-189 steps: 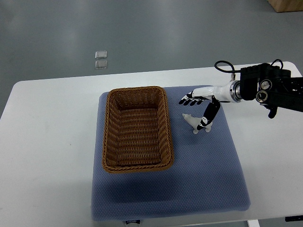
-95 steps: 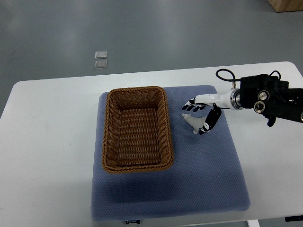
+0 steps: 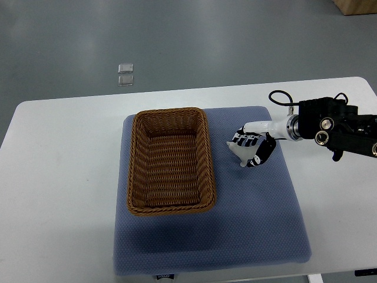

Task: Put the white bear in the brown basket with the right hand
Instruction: 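Close the right hand fingers around the white bear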

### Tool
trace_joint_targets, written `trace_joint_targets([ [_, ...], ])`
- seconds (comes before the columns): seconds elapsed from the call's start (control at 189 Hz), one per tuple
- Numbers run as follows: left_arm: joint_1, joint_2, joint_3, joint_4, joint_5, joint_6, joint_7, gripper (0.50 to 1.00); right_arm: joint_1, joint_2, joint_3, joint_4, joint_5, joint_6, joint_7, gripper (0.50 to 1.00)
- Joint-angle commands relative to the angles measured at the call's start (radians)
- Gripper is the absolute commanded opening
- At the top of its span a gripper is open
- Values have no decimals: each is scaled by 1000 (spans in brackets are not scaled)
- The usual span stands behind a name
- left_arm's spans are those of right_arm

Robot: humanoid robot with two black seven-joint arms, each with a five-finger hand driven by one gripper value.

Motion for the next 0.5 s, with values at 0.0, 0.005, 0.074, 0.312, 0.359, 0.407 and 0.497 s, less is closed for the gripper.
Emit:
trace_joint_targets([
  [0.0, 0, 0, 0, 0, 0, 0, 0, 1000, -1, -1, 0, 0, -10, 2, 0, 582],
  [0.005, 0, 0, 0, 0, 0, 0, 0, 1000, -1, -1, 0, 0, -10, 2, 0, 582],
  [0.074, 0, 0, 0, 0, 0, 0, 0, 1000, -1, -2, 2, -1, -16, 0, 0, 500],
  [0.312, 0, 0, 0, 0, 0, 0, 0, 1000, 16, -27, 3, -1, -4, 14, -1, 500],
  [0.359, 0, 0, 0, 0, 0, 0, 0, 1000, 20, -36, 6, 0, -2, 14, -1, 500],
  [0.407, 0, 0, 0, 0, 0, 0, 0, 1000, 39, -45, 6, 2, -1, 17, -1, 500],
  [0.497, 0, 0, 0, 0, 0, 0, 0, 1000, 86, -71, 6, 17, 1, 31, -1, 500],
])
